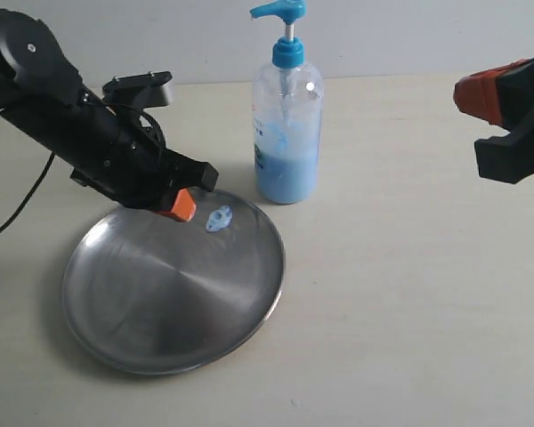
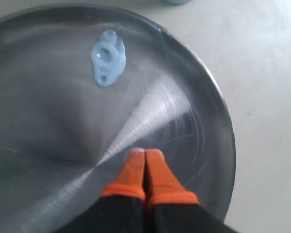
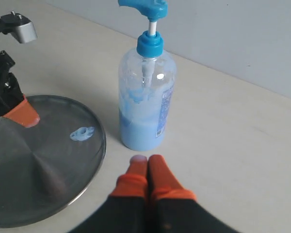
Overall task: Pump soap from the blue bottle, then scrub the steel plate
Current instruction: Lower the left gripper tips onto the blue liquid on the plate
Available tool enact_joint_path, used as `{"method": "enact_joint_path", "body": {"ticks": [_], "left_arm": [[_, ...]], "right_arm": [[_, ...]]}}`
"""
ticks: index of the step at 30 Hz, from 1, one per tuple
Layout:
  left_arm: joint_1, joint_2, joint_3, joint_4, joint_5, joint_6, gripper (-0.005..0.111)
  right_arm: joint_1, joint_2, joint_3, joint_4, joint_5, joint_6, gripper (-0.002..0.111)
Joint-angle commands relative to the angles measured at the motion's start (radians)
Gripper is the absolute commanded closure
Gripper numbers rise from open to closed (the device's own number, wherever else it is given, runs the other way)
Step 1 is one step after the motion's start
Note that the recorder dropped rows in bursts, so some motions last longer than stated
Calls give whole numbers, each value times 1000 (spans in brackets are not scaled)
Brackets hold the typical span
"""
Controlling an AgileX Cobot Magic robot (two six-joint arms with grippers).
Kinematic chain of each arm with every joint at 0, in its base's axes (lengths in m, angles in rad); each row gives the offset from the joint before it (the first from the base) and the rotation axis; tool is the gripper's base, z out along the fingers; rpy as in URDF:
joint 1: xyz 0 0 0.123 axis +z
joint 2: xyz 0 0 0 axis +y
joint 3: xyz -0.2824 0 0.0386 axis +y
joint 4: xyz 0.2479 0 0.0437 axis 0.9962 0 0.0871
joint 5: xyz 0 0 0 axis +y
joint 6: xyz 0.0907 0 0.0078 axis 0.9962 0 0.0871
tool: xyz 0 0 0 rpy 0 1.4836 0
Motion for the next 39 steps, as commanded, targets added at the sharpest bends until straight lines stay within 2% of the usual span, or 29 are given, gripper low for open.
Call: {"method": "enact_joint_path", "body": {"ticks": [1,20,39], "left_arm": [[-4,53,-45,-13,14,-5,107],[-4,221,-178,-43,11,-2,107],[-4,296,-179,-56,-144,0,107]], "right_arm": [[2,-7,5,-2,-9,4,108],[2,-7,5,-2,29,5,108],[2,-7,5,48,32,5,108]]}}
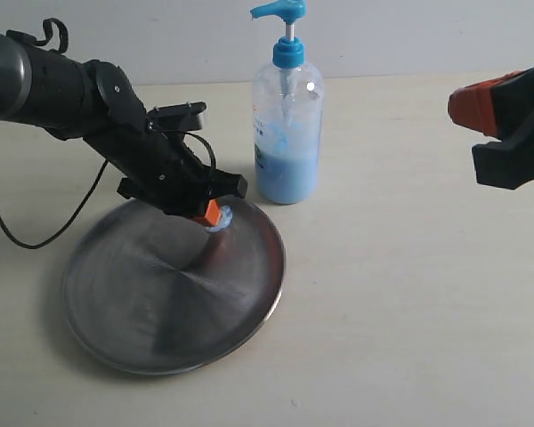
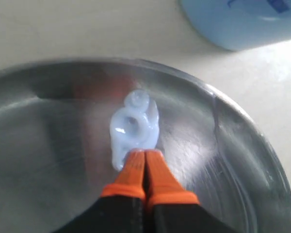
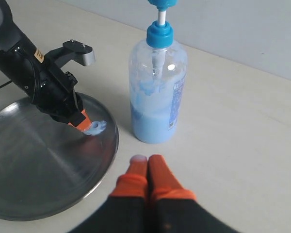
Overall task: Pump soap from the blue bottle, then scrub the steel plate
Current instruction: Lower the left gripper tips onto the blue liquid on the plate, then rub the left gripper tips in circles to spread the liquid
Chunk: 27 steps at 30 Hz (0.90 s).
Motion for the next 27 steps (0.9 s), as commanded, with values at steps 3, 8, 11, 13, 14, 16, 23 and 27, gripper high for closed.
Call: {"method": "enact_joint_path", "body": {"ticks": [3,8,11,13,14,16,23,27], "left_arm": [[-4,-1,-6,-20,-53,2,107],[-4,17,-6,-20,-58,2,107],[-4,33,-6,-20,-65,2,107],[-4,45,-6,-27,-65,3,107],[-4,53,-6,-40,-65,3,107],[-4,62,-9,-60,-69,3,107],[-4,64,-30,-72,-87,7,107],[-4,75,-51,-71,-98,7,107]], "right_arm": [[2,-7,5,6,0,5,108],[2,-7,5,6,0,5,108],[2,-7,5,9,0,5,108],[2,-7,5,27,0,5,108],[2,-7,5,29,0,5,108],[2,-7,5,29,0,5,108],[2,-7,5,29,0,5,108],[2,-7,5,32,0,5,108]]}}
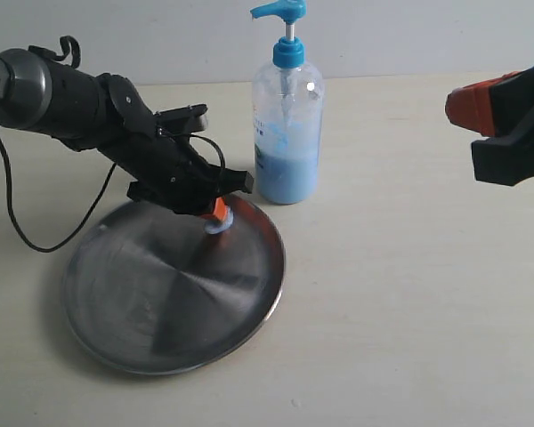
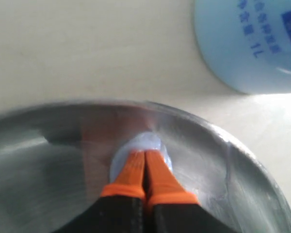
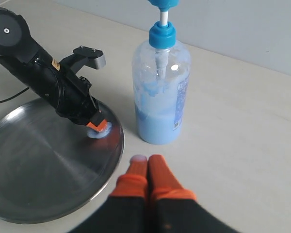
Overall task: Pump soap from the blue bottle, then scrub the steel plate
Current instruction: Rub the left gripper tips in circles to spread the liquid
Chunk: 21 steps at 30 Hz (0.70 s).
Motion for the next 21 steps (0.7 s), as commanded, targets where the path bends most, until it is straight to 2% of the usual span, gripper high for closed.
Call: {"method": "enact_joint_path", "body": {"ticks": [1,8,21], "left_arm": [[-4,20,-32,-1,-8,3,107],[-4,49,-82,26,42,3,107],[-4,49,-141,246,177,-86,107]], "right_arm": [[2,-7,5,2,-4,3,108],[2,-7,5,2,-4,3,108],[2,-7,5,2,-4,3,108]]}}
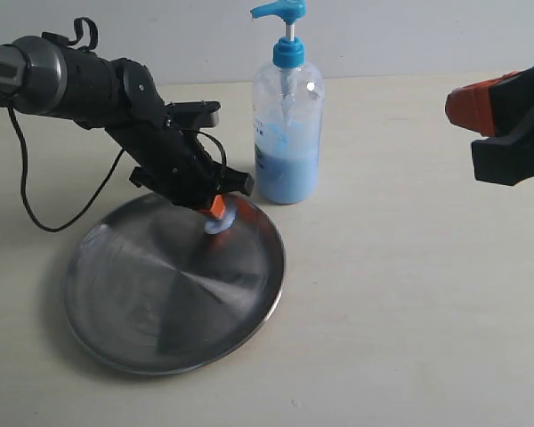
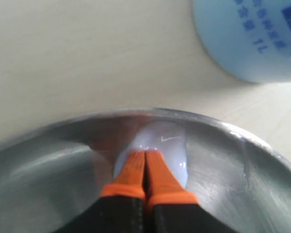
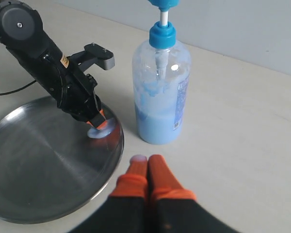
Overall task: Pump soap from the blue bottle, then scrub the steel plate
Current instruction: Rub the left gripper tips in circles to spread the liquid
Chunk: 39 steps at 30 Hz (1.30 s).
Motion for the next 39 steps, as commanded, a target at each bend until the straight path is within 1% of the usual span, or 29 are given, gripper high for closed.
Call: {"method": "enact_joint_path", "body": {"ticks": [1,4,18,34,39], "left_arm": [[-4,6,-25,64,48,-35,107],[-4,6,-43,73,72,-35,107],[-6,6,-44,73,168,-14,107],[-8,6,-44,-32,135,29,107],[-21,6,-44,-32,120,51,107]], "right_arm": [[2,-7,5,2,-4,2,108],[2,-7,5,2,-4,2,108],[2,-7,5,4,-4,2,108],[2,-7,5,18,-4,2,108],[2,-7,5,18,-4,2,108]]}}
